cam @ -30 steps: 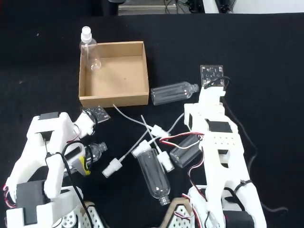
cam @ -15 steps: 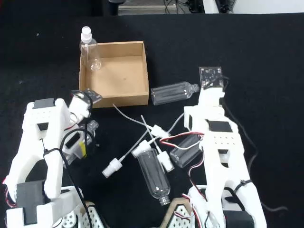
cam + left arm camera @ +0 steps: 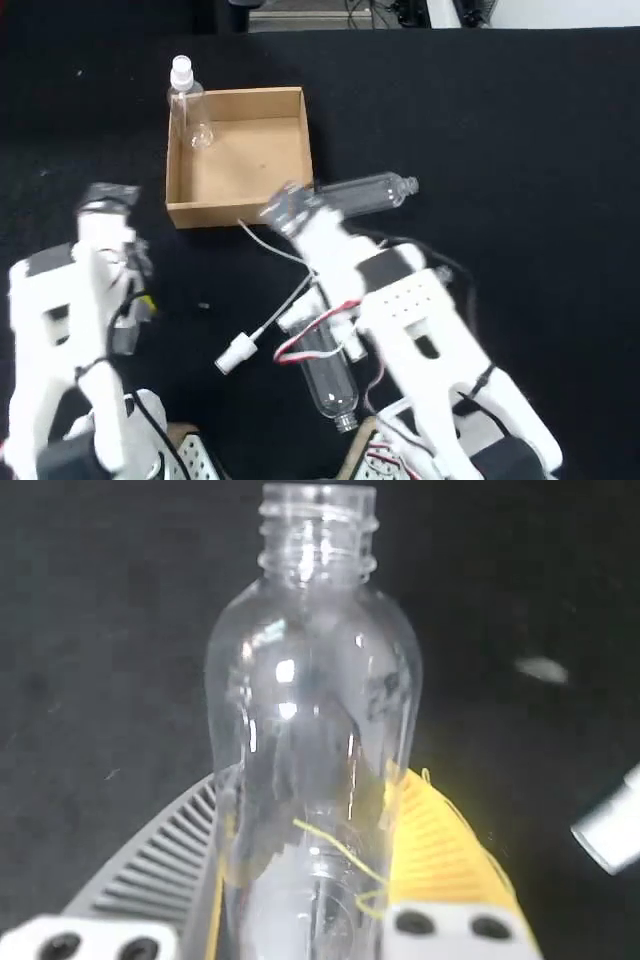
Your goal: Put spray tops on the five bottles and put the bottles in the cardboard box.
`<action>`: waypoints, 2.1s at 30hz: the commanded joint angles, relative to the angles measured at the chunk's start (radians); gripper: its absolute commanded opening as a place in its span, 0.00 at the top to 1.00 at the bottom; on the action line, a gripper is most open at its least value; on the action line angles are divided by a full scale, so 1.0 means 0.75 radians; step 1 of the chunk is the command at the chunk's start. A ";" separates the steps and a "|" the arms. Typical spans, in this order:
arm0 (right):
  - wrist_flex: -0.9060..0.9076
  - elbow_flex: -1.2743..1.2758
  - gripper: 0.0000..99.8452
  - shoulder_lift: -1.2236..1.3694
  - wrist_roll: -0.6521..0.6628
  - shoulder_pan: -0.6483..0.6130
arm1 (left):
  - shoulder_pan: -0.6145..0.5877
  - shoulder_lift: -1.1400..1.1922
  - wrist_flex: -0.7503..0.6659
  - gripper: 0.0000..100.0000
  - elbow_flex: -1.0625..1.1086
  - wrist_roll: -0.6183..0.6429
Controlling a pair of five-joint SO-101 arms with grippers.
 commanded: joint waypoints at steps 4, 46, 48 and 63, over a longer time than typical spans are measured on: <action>0.055 -0.095 0.74 -0.019 0.084 -0.440 | -0.367 -0.225 -0.006 0.97 -0.017 0.110; -0.321 -0.314 0.99 0.813 0.483 -0.720 | -0.713 -0.225 0.162 0.97 -0.247 0.104; -0.309 -0.341 0.97 0.801 0.466 -0.679 | -0.711 -0.225 0.162 0.97 -0.242 0.104; -0.309 -0.875 0.99 0.179 -0.008 -0.158 | -0.508 -0.252 0.141 0.97 -0.177 0.115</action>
